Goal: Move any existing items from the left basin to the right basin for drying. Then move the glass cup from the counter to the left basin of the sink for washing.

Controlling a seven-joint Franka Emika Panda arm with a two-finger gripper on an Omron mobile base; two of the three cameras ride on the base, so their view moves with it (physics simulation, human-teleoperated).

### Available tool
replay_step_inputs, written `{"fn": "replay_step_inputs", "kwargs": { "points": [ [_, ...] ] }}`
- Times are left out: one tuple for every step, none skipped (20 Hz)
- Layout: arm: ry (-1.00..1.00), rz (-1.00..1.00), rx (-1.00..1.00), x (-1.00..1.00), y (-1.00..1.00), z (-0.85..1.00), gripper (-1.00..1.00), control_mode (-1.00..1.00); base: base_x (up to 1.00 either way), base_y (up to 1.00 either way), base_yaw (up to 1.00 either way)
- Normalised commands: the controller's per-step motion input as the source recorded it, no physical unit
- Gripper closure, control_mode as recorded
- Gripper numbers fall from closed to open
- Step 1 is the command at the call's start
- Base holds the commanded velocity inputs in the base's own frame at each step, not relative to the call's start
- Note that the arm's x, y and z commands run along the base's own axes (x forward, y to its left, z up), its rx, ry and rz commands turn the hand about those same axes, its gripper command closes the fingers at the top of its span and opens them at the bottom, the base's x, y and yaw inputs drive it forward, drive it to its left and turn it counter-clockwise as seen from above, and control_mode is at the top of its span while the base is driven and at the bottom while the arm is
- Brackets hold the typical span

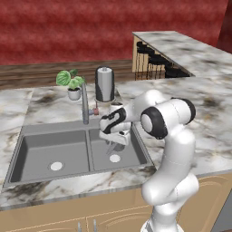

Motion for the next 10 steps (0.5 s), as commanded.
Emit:
{"fn": "replay_step_inputs", "kwargs": {
  "points": [
    [0.00,0.00,0.00,-0.05,-0.22,0.38,-1.00,-1.00,0.00,0.00,0.00],
    [0.00,0.00,0.00,-0.01,-0.18,0.41,-1.00,-1.00,0.00,0.00,0.00],
    [0.00,0.00,0.00,-0.09,-0.22,0.47,-1.00,-1.00,0.00,0.00,0.00],
    [0.00,0.00,0.00,-0.08,-0.25,0.45,-1.00,-1.00,0.00,0.00,0.00],
    [0.00,0.00,0.00,-0.07,-0.29,0.47,-1.00,-1.00,0.00,0.00,0.00],
    [0.00,0.00,0.00,-0.16,-0.38,0.47,-1.00,-1.00,0.00,0.00,0.00],
    [0.00,0.00,0.00,-0.13,-0.37,0.46,-1.00,-1.00,0.00,0.00,0.00],
    [0.00,0.00,0.00,-0.25,-0.37,0.51,-1.00,-1.00,0.00,0.00,0.00],
    [0.00,0.00,0.00,-0.21,-0.37,0.47,-1.00,-1.00,0.00,0.00,0.00],
    [0.00,0.00,0.00,-0.17,-0.42,0.52,-1.00,-1.00,0.00,0.00,0.00]
  ]
}}
